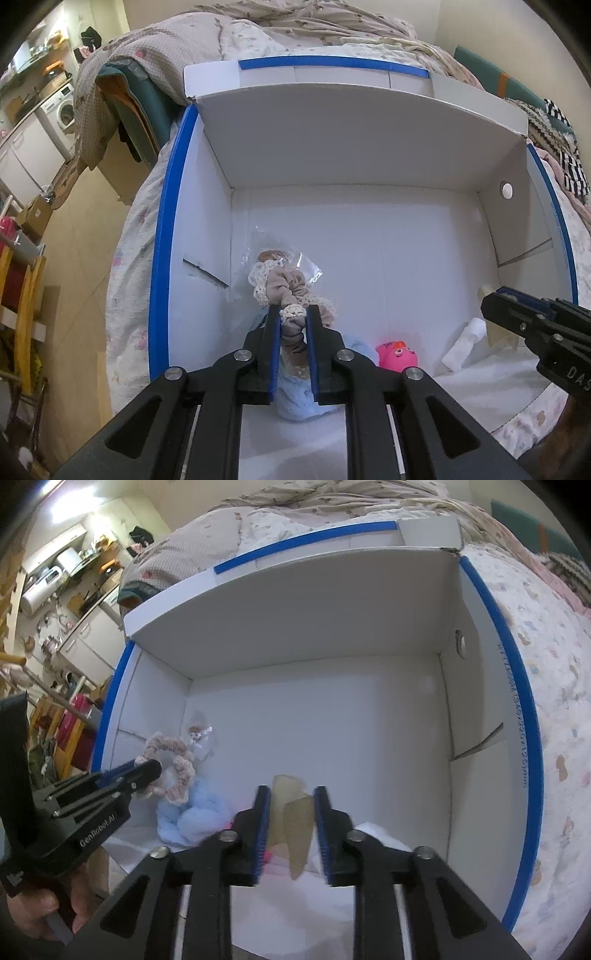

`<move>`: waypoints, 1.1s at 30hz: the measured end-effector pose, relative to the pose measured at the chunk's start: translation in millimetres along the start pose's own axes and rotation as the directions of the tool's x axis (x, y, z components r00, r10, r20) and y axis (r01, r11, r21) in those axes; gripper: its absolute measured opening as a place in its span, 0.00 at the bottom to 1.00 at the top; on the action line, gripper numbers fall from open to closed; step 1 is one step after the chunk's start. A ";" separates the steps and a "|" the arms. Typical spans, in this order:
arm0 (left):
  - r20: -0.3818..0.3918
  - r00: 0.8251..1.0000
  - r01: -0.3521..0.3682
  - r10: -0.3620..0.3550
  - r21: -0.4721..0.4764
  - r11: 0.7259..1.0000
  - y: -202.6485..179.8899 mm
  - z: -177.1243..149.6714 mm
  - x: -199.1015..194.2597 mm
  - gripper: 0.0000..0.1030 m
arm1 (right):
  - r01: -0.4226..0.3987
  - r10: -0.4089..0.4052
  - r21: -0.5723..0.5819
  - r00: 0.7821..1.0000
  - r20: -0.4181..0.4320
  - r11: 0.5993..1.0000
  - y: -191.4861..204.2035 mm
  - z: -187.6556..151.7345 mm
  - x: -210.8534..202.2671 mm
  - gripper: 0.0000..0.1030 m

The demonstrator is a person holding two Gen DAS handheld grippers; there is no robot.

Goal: Organize soft objects
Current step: 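Open both tools to drop the scrunchie and cardboard piece into the box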

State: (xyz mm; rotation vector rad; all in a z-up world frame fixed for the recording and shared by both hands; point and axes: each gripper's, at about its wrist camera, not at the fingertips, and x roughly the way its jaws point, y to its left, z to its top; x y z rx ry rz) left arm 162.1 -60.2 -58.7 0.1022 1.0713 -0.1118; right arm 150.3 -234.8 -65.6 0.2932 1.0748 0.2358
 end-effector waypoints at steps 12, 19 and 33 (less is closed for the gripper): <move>0.024 1.000 -0.012 0.012 -0.006 1.000 1.6 -0.8 -6.3 0.56 | -0.017 0.014 0.044 0.998 0.064 0.999 -6.1 4.1 -9.6 0.74; 0.037 0.999 0.016 -0.015 -0.030 0.999 6.1 2.3 -14.4 0.63 | -0.006 0.003 0.046 0.997 0.072 0.999 -5.6 2.2 -11.7 0.92; 0.074 0.997 0.003 -0.001 -0.035 0.999 11.1 -3.7 -31.2 0.63 | -0.004 0.000 0.031 0.993 0.120 1.000 2.4 -2.5 -28.6 1.00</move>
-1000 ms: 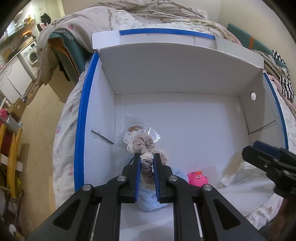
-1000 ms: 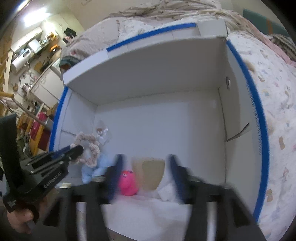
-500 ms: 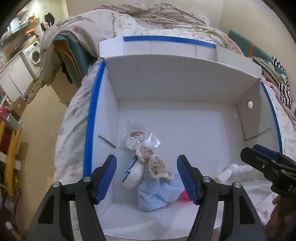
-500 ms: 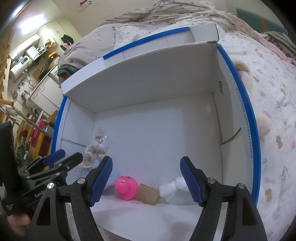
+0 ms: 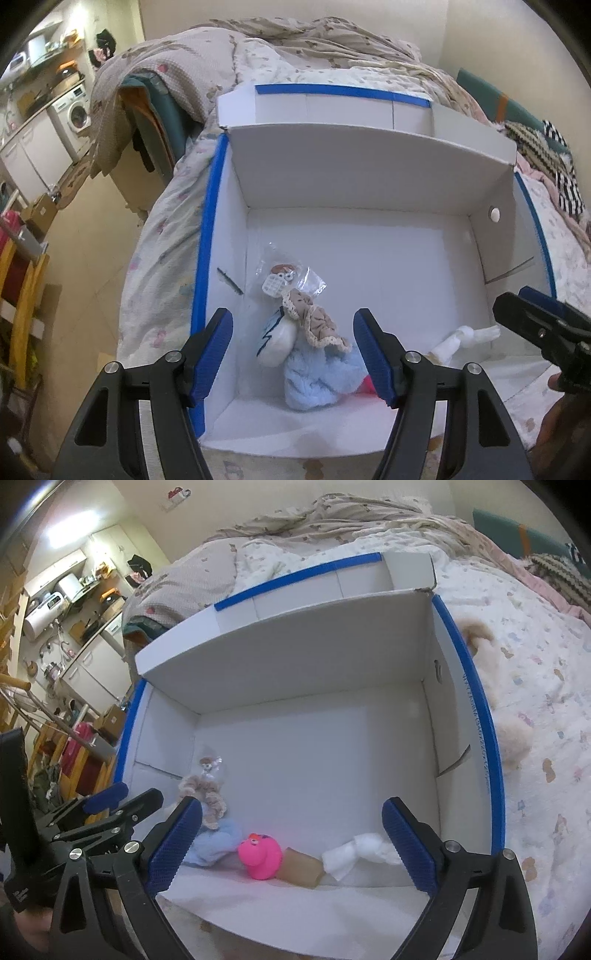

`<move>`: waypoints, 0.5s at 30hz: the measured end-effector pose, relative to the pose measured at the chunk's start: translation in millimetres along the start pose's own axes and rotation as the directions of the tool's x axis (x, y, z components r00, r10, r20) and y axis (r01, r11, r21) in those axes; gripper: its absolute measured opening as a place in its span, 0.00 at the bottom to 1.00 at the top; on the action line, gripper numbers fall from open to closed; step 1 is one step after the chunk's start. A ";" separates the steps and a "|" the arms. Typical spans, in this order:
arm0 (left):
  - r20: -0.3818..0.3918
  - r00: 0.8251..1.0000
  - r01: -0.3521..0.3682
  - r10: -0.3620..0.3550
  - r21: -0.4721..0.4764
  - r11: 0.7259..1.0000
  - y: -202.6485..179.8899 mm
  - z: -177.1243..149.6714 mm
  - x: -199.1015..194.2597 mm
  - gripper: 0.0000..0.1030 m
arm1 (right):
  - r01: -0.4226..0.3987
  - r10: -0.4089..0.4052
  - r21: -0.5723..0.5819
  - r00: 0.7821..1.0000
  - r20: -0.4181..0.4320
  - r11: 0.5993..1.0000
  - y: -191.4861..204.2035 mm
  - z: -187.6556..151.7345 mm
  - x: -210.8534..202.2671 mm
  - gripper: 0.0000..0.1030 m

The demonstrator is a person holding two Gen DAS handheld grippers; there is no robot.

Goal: Organize soft objects
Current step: 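Open both tools to drop the scrunchie and cardboard piece into the box, then withdraw both tools from the box toward the remaining items on the bed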

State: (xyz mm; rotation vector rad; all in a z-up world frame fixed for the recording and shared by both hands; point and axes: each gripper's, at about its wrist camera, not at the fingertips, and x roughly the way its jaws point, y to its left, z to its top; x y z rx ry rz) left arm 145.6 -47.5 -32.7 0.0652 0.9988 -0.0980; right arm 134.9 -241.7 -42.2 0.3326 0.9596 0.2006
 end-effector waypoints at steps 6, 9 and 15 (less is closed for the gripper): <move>0.092 0.996 -0.011 0.017 -0.069 0.998 13.2 -6.1 -29.0 0.63 | 0.021 -0.021 -0.007 1.000 0.001 1.000 3.0 -10.0 -11.4 1.00; 0.134 0.991 -0.002 0.013 -0.081 0.997 20.6 -7.4 -43.7 0.63 | 0.023 -0.023 -0.010 1.000 0.010 1.000 3.5 -15.6 -21.5 1.00; 0.109 0.994 -0.009 0.018 -0.091 0.996 31.5 -20.1 -52.0 0.63 | 0.019 -0.019 -0.005 0.999 0.027 1.000 3.3 -30.9 -41.3 1.00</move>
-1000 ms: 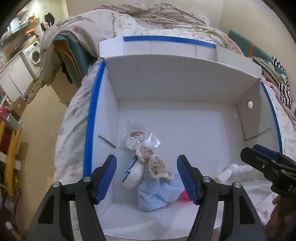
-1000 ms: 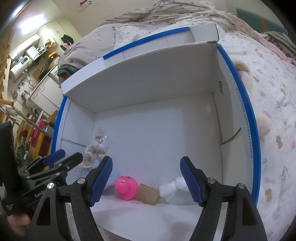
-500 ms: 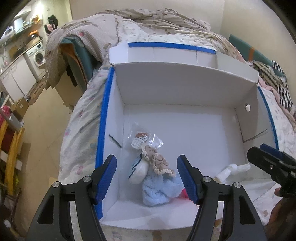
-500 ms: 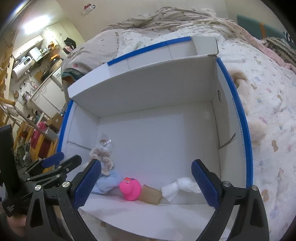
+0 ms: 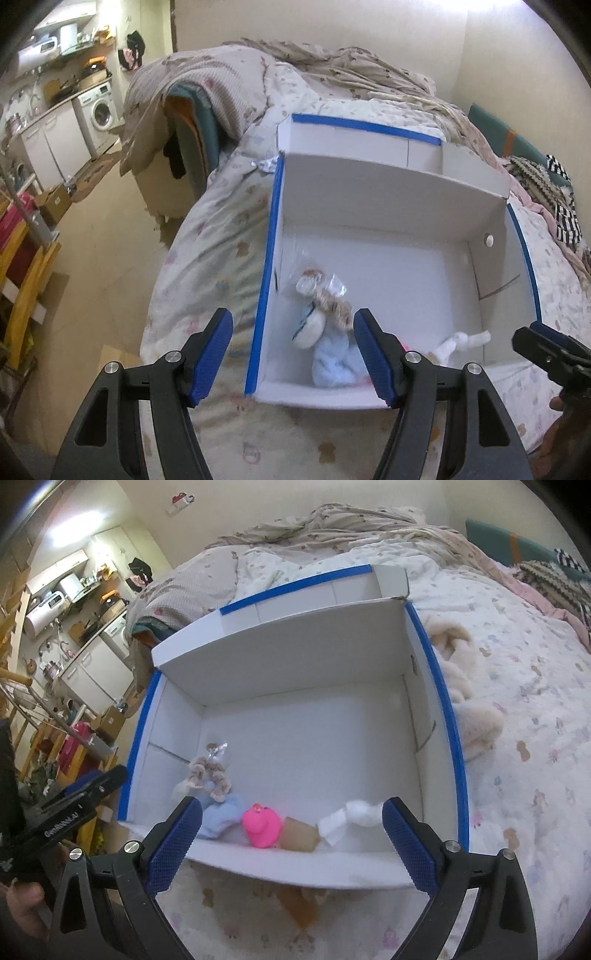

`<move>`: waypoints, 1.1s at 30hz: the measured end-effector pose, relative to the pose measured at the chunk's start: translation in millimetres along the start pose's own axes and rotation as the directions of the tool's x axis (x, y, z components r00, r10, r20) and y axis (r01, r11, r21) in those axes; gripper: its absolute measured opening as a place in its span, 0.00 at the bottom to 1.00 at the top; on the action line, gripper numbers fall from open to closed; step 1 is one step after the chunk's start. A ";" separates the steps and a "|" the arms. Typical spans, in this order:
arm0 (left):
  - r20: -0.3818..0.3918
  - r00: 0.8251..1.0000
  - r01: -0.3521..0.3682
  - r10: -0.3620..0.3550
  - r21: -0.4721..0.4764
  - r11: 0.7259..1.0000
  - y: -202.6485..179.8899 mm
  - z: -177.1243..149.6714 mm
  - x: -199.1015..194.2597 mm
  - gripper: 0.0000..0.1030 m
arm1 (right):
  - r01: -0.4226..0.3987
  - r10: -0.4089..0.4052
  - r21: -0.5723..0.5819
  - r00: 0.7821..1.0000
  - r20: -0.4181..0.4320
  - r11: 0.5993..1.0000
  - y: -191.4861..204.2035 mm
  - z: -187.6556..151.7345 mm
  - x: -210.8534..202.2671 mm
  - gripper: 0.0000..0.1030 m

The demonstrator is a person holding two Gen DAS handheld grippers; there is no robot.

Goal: Organize soft objects
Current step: 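Withdraw both tools from the box toward the remaining items on the bed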

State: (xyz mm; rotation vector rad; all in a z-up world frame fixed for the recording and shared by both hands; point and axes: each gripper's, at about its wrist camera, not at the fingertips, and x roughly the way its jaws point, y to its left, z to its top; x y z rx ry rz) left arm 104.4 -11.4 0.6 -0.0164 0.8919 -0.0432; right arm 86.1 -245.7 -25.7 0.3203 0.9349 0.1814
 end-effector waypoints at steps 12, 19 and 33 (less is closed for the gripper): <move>-0.043 0.999 -0.018 0.019 0.009 1.000 5.5 -42.4 -14.9 0.63 | -0.033 0.034 0.005 0.999 -0.043 0.999 -7.1 -41.2 -21.1 1.00; -0.087 0.996 -0.009 0.009 0.006 1.000 -2.5 -57.1 -10.9 0.63 | -0.083 0.093 0.095 0.991 -0.101 0.992 -17.7 -49.6 -14.2 1.00; -0.143 0.989 0.063 -0.048 0.102 0.993 -37.5 -72.9 -3.1 0.63 | 0.061 -0.012 0.139 0.943 -0.333 0.988 -25.2 -59.1 71.5 1.00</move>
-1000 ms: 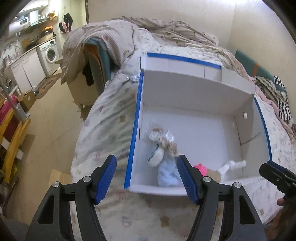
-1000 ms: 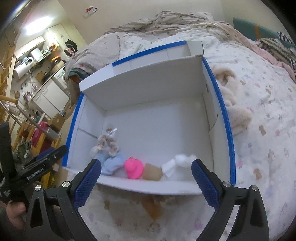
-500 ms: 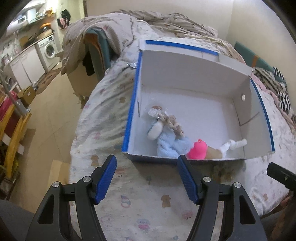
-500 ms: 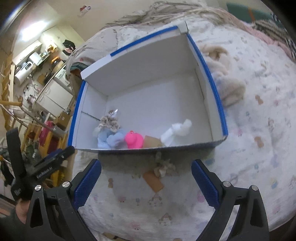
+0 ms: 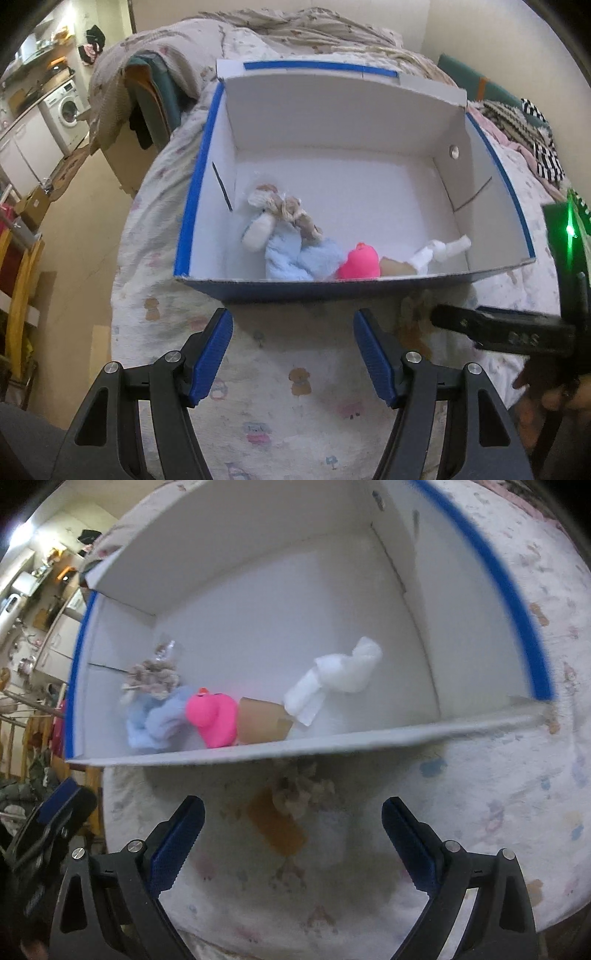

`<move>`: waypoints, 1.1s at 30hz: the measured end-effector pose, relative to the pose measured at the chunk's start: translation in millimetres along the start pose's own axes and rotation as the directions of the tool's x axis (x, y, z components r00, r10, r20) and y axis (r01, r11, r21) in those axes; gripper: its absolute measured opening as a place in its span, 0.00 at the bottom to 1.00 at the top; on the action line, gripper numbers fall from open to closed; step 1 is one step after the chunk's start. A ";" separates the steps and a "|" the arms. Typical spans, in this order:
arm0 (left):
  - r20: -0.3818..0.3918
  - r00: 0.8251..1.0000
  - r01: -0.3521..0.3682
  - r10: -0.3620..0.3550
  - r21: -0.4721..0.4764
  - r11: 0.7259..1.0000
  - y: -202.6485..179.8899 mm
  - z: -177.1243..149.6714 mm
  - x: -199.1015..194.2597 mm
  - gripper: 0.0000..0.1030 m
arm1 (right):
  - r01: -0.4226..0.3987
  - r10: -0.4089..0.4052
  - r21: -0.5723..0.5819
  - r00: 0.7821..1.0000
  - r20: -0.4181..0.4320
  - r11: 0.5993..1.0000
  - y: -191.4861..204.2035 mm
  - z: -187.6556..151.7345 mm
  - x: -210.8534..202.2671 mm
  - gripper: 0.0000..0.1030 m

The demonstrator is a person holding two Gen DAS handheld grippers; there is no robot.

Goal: Organize soft objects
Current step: 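Withdraw both tools from the box toward the remaining items on the bed, then grasp the orange foam cylinder with the left tool while the right tool grasps the crumpled beige lace flower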

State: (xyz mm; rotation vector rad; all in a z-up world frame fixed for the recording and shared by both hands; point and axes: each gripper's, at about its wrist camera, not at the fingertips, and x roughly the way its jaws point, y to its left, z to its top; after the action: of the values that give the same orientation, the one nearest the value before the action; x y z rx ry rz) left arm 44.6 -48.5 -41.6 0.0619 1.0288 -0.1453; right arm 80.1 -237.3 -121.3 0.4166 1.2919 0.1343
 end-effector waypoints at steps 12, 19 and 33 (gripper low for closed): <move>-0.072 0.997 0.020 -0.017 0.038 0.999 -13.6 -11.4 15.9 0.63 | 0.087 -0.088 -0.046 0.996 -0.021 0.995 8.8 8.6 25.3 0.30; -0.101 0.995 0.024 -0.017 0.064 0.998 -20.9 -14.5 28.5 0.63 | 0.077 -0.075 -0.087 0.997 0.030 0.993 12.7 3.1 8.0 0.13; -0.309 0.937 0.255 -0.163 0.284 0.924 -77.0 -38.3 77.7 0.67 | 0.048 -0.061 0.093 0.989 0.136 0.994 -53.4 -7.0 -47.1 0.13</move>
State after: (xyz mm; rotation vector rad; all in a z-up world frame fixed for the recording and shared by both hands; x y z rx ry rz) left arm 40.0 -127.1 -126.6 0.2746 1.2875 -0.5142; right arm 53.1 -300.2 -100.2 0.4593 1.1741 0.0010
